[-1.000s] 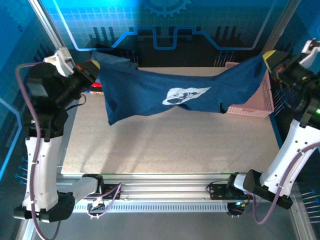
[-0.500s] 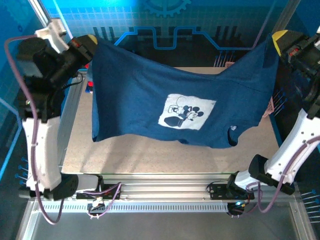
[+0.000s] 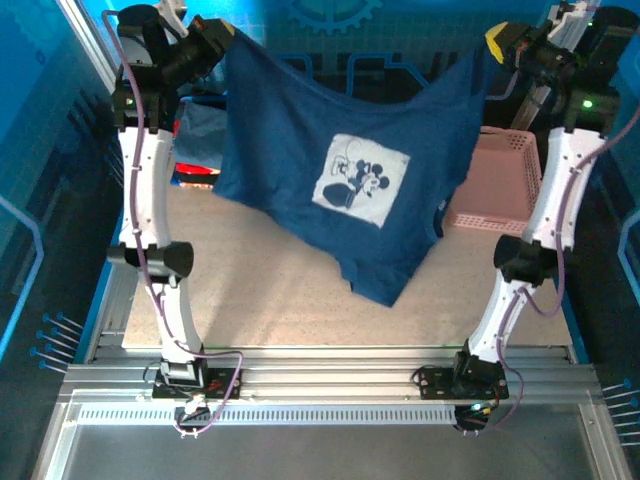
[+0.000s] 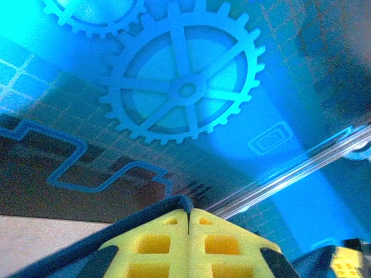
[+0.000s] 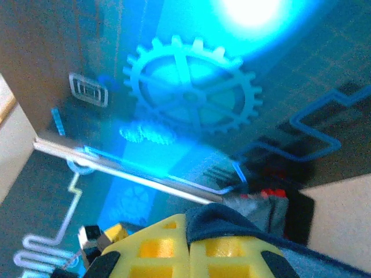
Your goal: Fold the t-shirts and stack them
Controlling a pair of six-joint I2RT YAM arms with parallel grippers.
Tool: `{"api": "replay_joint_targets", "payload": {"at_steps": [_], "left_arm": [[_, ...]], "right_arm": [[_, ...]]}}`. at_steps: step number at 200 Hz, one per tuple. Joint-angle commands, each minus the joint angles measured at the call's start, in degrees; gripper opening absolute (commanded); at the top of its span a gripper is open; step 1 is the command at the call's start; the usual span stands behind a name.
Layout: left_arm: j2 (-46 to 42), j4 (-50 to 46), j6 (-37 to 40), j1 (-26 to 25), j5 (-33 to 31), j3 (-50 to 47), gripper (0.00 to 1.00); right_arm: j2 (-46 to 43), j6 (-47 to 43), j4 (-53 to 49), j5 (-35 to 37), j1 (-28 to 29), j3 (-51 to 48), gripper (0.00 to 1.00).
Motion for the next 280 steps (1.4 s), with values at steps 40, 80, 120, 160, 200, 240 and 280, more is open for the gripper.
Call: {"api": "replay_joint_targets", "payload": {"at_steps": [40, 80, 120, 160, 200, 240, 280], "left_arm": [[-0.88, 14.99, -5.66, 4.25, 4.35, 0.36, 0.0], [-4.2, 18.04, -6.38, 7.11, 8.03, -0.8, 0.0], [-15.98, 14.58, 4.69, 6.98, 15.27, -23.99, 0.0], [-38.74, 13.6, 16.3, 6.41, 12.54, -72.87, 0.0], [-60.25, 10.29, 16.29, 7.64, 2.06, -117.49, 0.0], [-66.22, 1.79, 8.28, 8.29, -11.64, -132.17, 0.26], [-64.72, -11.41, 3.19, 9.35, -21.51, -123.26, 0.73]], "right_arm": [[-4.01, 9.37, 22.75, 2.85, -2.42, 0.91, 0.0], [-7.7, 5.93, 19.11, 0.1, -4.31, 0.36, 0.0], [-18.12, -22.85, -17.19, 0.52, -1.47, -9.22, 0.0], [-48.49, -29.75, -8.24, 5.32, -1.06, -75.3, 0.0], [-64.76, -40.08, -15.2, 6.69, -7.27, -111.34, 0.0], [-71.57, -43.84, -18.68, 11.17, -8.9, -127.77, 0.25], [-70.61, -41.23, -24.47, 18.26, -9.02, -124.77, 0.66]]}}
